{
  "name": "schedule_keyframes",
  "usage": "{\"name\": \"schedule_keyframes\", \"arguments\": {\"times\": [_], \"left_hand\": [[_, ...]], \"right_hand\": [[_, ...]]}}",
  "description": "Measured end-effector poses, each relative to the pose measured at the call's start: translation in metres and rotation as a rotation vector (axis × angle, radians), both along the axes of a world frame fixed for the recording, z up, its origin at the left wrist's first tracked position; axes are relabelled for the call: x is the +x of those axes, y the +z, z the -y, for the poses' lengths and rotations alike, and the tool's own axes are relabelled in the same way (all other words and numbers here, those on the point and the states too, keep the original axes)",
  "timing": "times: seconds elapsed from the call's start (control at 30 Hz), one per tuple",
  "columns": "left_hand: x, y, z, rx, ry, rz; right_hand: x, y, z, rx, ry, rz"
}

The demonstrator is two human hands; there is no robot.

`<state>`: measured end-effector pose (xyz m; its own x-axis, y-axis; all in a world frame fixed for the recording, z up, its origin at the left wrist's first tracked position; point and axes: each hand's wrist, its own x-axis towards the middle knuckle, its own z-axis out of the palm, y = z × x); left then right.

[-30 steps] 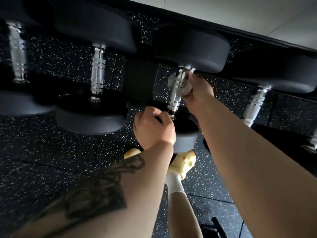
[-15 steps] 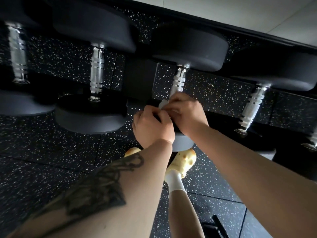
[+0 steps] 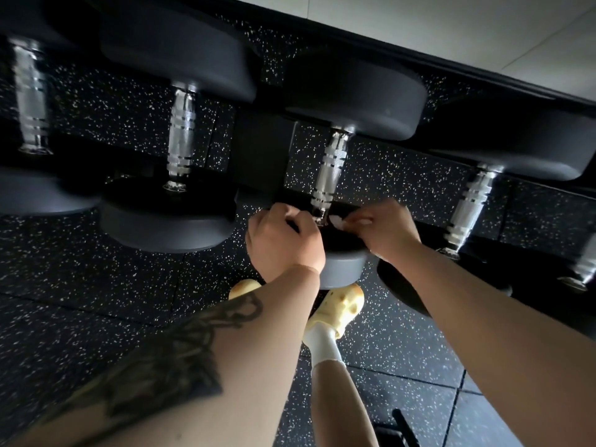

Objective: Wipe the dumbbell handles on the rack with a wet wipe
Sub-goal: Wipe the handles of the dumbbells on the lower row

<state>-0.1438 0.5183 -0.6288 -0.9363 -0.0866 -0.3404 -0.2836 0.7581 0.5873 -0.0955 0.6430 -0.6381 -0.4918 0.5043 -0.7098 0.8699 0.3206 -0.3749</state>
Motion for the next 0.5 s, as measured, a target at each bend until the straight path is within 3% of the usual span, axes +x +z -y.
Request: {"name": "schedule_keyframes", "arguments": {"times": [0.03,0.13,0.33,0.5], "left_hand": [[0.000,-0.001,0.000,-0.001,-0.013,0.005],[0.002,-0.001,0.000,-0.005,-0.017,0.036],[0.000,0.001,0.000,-0.016,-0.020,0.043],[0.000,0.001,0.000,-0.022,-0.012,0.039]], "right_hand": [[0.000,-0.001,-0.001,-0.050,-0.068,-0.023],[-0.018,-0.011,0.011,-0.076,0.032,0.001],[-0.026,-0.016,0.014,-0.112,-0.009,0.071],[0.002,0.012,0.010,-0.129,-0.028,-0.048]]}}
